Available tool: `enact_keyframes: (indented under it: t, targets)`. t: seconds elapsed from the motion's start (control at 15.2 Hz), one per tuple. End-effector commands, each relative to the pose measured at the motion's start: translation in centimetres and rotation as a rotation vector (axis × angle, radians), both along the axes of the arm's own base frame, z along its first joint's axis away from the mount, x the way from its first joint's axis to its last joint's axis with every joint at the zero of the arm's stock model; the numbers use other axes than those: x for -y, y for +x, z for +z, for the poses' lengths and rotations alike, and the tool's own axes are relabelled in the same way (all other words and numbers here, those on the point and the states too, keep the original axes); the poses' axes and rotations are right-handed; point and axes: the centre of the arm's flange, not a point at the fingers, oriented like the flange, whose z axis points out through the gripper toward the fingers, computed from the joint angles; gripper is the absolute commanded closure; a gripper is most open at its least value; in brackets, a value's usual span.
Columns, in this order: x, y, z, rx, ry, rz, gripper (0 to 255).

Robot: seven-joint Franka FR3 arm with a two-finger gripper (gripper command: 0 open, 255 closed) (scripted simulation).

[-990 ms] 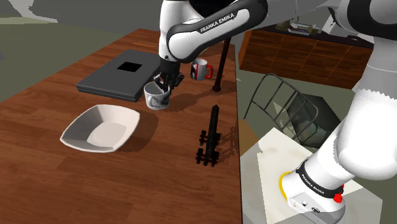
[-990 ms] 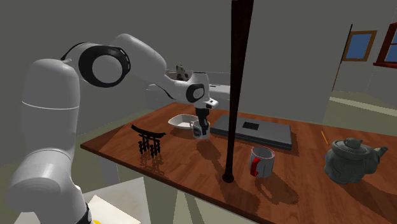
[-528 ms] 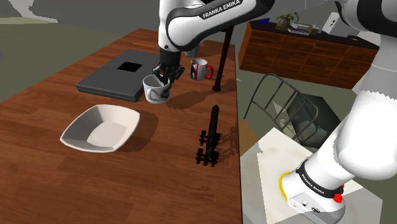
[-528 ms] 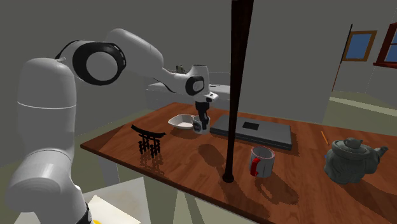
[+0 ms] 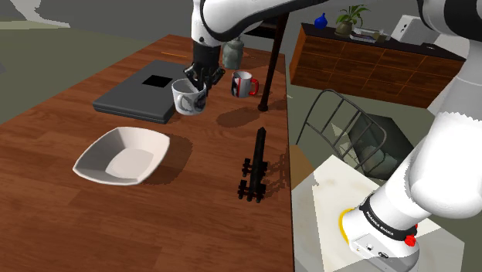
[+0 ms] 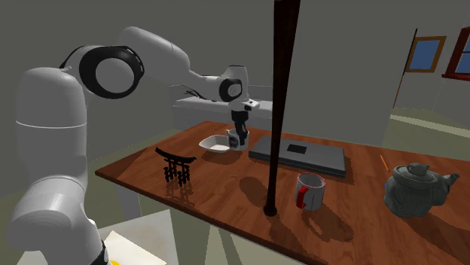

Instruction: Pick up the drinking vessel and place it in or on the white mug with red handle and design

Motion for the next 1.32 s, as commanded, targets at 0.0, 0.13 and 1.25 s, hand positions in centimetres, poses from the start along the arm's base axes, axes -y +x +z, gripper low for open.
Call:
enact_keyframes:
  t: [0.0, 0.13, 1.25]
  targets:
    - [0.0, 0.0, 1.1, 0.0, 0.0, 0.0, 255]
    - [0.0, 0.0, 2.2, 0.0, 0.0, 0.0, 255]
    - [11.3, 3.4, 6.4, 0.0, 0.0, 0.0, 255]
